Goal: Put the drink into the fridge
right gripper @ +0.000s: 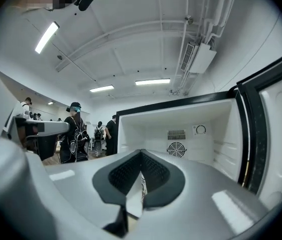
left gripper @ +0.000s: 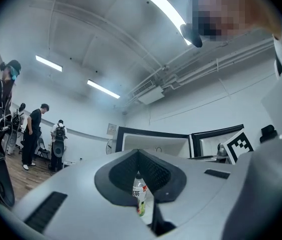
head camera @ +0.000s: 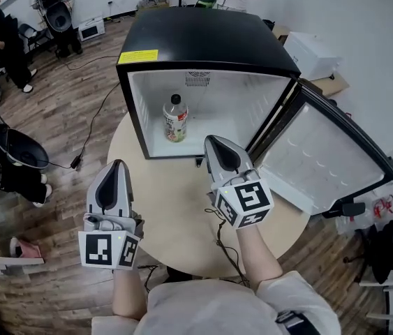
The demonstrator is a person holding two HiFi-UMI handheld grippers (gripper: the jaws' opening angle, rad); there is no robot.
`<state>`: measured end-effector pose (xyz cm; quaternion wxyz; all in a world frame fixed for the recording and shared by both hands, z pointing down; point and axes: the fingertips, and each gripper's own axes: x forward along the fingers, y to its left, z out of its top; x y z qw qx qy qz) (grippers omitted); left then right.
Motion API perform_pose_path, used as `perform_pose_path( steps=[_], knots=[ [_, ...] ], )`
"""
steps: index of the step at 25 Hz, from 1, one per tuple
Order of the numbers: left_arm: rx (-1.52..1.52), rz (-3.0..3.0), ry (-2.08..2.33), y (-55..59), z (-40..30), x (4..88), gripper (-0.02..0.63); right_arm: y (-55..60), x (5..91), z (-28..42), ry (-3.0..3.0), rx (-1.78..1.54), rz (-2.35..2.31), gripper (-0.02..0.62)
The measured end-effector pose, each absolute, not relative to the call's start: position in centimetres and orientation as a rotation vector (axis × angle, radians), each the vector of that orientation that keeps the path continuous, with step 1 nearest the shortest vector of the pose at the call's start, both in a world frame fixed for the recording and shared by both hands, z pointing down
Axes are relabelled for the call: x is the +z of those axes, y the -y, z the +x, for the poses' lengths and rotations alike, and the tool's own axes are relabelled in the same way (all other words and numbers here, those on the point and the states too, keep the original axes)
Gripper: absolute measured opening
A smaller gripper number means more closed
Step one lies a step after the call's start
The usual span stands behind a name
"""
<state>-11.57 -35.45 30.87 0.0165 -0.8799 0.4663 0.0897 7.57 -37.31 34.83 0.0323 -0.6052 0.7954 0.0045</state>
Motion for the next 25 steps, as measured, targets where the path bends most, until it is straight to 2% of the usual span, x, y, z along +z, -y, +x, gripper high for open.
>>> perform_pose_path(
  steps=[25],
  knots=[
    [0.347,-2.668,-1.412,23.0,-7.6,27.5,0.008,21.4,31.1,13.0,-2.363,0.108,-1.861,0.011]
  ],
)
